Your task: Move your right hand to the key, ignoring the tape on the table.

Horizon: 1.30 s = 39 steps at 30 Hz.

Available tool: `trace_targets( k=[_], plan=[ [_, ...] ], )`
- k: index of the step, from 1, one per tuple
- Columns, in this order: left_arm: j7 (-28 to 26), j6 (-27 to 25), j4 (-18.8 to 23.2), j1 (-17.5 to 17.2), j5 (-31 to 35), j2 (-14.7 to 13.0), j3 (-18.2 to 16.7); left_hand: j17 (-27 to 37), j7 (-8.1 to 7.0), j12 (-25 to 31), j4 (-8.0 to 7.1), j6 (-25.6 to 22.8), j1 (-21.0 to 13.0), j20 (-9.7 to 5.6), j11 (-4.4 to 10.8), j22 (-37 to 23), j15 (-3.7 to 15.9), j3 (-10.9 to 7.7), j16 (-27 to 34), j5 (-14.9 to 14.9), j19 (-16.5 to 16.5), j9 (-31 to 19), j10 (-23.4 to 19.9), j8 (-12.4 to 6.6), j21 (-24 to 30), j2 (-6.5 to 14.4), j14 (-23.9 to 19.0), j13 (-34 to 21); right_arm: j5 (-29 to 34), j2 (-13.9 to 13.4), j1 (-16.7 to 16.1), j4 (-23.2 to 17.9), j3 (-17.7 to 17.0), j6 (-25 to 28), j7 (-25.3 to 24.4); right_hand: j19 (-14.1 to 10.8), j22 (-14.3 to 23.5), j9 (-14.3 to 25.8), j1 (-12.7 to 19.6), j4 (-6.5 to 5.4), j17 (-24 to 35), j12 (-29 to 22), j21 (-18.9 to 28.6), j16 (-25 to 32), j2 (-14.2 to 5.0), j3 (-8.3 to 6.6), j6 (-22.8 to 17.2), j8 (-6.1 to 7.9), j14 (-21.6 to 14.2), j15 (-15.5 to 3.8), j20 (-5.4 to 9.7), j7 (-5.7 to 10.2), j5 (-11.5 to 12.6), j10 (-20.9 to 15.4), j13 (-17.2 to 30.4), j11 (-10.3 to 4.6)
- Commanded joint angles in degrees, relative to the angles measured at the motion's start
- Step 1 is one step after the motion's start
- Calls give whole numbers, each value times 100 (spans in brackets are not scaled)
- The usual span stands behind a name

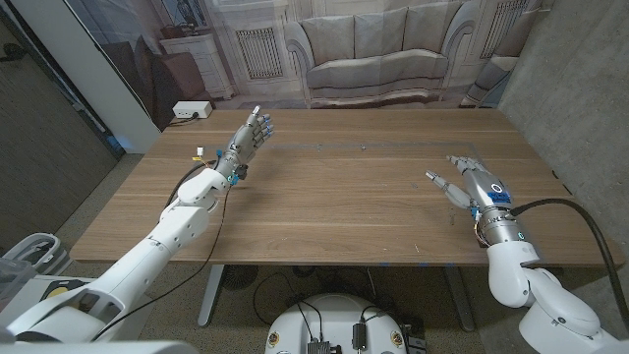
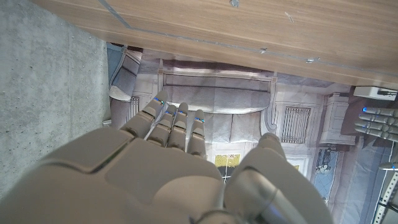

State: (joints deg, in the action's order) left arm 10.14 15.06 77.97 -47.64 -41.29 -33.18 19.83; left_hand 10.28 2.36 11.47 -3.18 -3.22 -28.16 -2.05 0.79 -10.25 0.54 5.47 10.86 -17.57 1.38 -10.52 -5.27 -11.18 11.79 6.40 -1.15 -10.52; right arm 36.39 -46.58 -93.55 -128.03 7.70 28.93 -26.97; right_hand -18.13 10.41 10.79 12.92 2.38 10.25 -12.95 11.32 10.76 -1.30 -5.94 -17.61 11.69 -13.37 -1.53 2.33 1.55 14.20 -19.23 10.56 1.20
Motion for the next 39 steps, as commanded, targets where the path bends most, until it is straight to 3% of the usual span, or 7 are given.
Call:
trace_targets(
  k=[1,23,39],
  plan=[
    [-39,-43,52,-14,-6,-32,-21,30,27,22,19,-44,-28,-183,-1,-23,-44,44,-16,11,-39,-23,-52,-23,-15,10,2,-30,-91,-188,103,38,281,418,42,62,12,20,-23,-10,30,-6,-2,4,2,24,11,-19,-20,9,85,20,33,-15,21,6],
    [-160,-83,201,-36,51,-43,-5,30,22,19,17,-54,-36,-166,15,-23,-37,55,-14,32,-76,-24,-48,-25,-24,19,8,-32,-563,-577,370,128,602,870,167,74,12,21,-24,-3,28,2,0,-1,-9,33,26,-27,-20,12,82,40,58,-22,22,-10],
    [-169,18,268,-146,12,-59,-67,30,27,23,16,-84,-41,-163,10,-23,-40,62,-12,45,-83,-24,-63,-34,-22,25,10,-33,-839,-633,843,467,1154,1075,61,87,12,21,-21,3,27,29,-1,-11,-20,37,62,-41,6,9,79,55,74,36,23,-46]
  ],
)
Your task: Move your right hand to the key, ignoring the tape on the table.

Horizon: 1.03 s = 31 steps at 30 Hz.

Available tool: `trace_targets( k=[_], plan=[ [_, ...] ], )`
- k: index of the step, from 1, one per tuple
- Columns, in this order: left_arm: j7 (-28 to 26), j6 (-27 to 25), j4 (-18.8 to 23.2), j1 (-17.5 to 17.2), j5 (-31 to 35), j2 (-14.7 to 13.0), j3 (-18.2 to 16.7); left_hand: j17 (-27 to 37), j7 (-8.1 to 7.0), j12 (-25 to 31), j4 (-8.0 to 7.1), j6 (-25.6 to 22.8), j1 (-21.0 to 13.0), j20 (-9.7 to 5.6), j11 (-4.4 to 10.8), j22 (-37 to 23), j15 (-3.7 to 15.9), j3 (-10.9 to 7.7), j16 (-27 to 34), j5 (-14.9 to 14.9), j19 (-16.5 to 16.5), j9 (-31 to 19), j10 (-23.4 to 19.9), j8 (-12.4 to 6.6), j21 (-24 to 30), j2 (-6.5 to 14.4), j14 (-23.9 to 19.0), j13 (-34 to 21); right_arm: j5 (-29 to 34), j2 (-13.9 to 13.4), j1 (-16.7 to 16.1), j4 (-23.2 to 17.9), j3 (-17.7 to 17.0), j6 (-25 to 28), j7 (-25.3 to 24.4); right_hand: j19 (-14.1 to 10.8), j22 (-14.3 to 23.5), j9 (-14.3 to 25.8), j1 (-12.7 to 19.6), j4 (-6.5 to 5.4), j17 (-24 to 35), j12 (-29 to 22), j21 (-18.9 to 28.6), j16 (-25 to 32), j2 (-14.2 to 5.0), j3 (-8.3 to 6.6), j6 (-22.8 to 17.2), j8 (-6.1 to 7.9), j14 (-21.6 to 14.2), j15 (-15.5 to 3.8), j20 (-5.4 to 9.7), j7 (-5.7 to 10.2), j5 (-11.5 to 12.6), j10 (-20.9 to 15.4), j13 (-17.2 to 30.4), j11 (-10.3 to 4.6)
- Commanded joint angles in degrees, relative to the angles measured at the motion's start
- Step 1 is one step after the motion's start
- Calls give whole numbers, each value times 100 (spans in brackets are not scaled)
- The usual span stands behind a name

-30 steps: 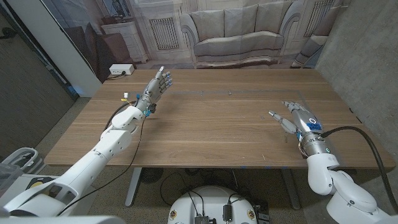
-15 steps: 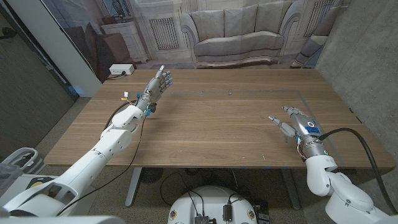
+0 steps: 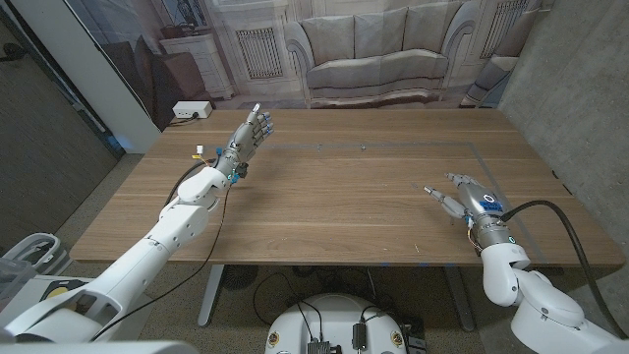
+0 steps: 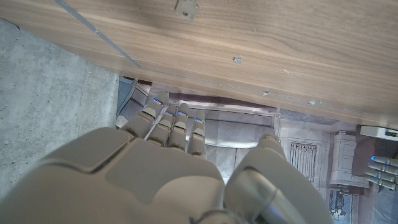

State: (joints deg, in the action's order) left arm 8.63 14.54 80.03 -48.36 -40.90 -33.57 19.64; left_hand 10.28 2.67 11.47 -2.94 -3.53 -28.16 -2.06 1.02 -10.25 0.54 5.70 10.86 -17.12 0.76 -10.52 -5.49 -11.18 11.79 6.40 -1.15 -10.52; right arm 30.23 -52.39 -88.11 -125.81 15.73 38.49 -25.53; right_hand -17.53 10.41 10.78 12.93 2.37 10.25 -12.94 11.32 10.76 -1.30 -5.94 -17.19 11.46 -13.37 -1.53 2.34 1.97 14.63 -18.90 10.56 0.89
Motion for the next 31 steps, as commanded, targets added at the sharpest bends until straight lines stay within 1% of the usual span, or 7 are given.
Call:
trace_targets(
  k=[1,4,7,9,15,22,31],
  plan=[
    [-11,72,63,-77,-32,-23,-50,30,0,22,-8,-55,-41,-162,-6,-23,-39,39,-11,1,-21,-24,-39,-34,-23,25,9,-33,-241,-53,305,270,374,114,-117,29,12,21,-21,3,27,28,-2,-11,-21,37,24,-19,6,9,77,21,32,4,23,-16],
    [-26,43,85,-87,-34,-37,-51,30,-7,23,-9,-55,-42,-163,-20,-24,-39,40,-12,3,-23,-24,-40,-33,-22,27,11,-33,-298,-78,332,325,441,112,-176,32,12,22,-21,4,27,31,-3,-14,-24,37,24,-19,13,2,76,19,34,12,24,-29],
    [-23,35,85,-89,-39,-38,-50,30,-7,22,-9,-50,-43,-164,-10,-24,-37,41,-12,5,-21,-24,-41,-30,-21,28,11,-33,-366,-71,354,374,493,119,-252,35,13,22,-20,4,27,30,-3,-13,-28,36,25,-19,13,2,75,20,36,7,24,-9],
    [-19,28,91,-94,-45,-42,-50,30,-16,24,-9,-48,-45,-164,-20,-24,-35,42,-11,7,-22,-24,-46,-29,-21,29,10,-33,-407,-71,371,404,527,121,-297,38,13,22,-18,6,27,35,-4,-13,-31,36,29,-20,13,1,76,25,39,20,24,-48],
    [-40,-3,145,-128,-40,-71,-50,30,-10,21,-9,-55,-49,-162,-20,-24,-42,43,-12,11,-27,-24,-39,-31,-21,33,13,-33,-517,-107,447,472,639,135,-360,41,13,22,-14,9,27,34,-3,-12,-38,35,32,-20,13,4,81,29,45,14,24,-43],
    [-103,-53,268,-202,-51,-113,-67,30,-7,20,-8,-62,-53,-165,-15,-23,-33,46,-11,15,-28,-24,-38,-32,-20,36,13,-34,-633,-222,545,471,756,205,-299,43,13,22,-10,12,27,34,-2,-11,-44,35,42,-22,12,-2,77,42,51,14,25,-43],
    [-159,-55,422,-282,-25,-153,-74,30,-10,22,-10,-61,-56,-163,-30,-24,-36,50,-10,22,-30,-25,-45,-29,-19,40,13,-34,-773,-325,556,495,793,155,-422,45,13,23,-4,18,26,35,0,-9,-52,35,45,-21,8,-6,79,57,60,12,25,-55]
  ],
)
